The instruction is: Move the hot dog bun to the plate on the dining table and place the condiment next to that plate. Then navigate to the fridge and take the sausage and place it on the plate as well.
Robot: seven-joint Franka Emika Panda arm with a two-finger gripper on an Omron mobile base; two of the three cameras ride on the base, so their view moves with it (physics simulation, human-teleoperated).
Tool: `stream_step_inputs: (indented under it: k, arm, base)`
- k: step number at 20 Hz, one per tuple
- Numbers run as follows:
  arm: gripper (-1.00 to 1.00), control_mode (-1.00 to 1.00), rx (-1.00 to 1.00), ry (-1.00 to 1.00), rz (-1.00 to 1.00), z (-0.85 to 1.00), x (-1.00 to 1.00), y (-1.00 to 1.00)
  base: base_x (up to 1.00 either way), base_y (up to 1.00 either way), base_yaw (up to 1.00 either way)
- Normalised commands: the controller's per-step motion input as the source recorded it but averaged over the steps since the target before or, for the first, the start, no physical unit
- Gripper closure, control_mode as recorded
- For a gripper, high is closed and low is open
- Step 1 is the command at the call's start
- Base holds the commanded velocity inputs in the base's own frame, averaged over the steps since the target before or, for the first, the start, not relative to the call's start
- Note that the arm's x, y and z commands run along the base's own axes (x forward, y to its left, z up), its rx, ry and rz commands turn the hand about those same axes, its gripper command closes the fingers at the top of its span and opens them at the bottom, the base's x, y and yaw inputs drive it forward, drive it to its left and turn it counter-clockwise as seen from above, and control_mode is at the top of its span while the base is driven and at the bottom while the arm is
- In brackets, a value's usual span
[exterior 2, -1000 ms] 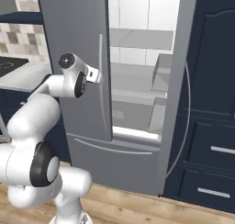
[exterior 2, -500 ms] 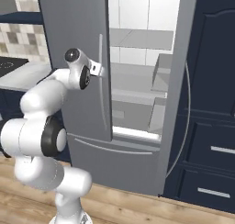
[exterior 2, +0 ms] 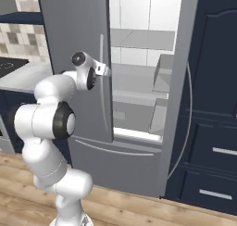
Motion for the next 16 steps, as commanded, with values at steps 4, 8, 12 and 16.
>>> stream_step_inputs:
  k: [4,8,12,16]
  arm:
    - [-1.00,-1.00,0.00,0.00,0.00,0.00,0.56,-0.07]
    - [-1.00,-1.00,-0.01,0.00,0.00,0.00,0.58,-0.05]
    - [-1.00,-1.00,0.00,0.00,0.00,-0.01,0.63,0.00]
    - [1.00,-1.00,0.00,0.00,0.00,-0.08,0.67,0.00]
  base:
    - [0.00,0.00,0.00]
    - [0.00,0.00,0.00]
    - [0.00,0.00,0.00]
    - [0.00,0.00,0.00]
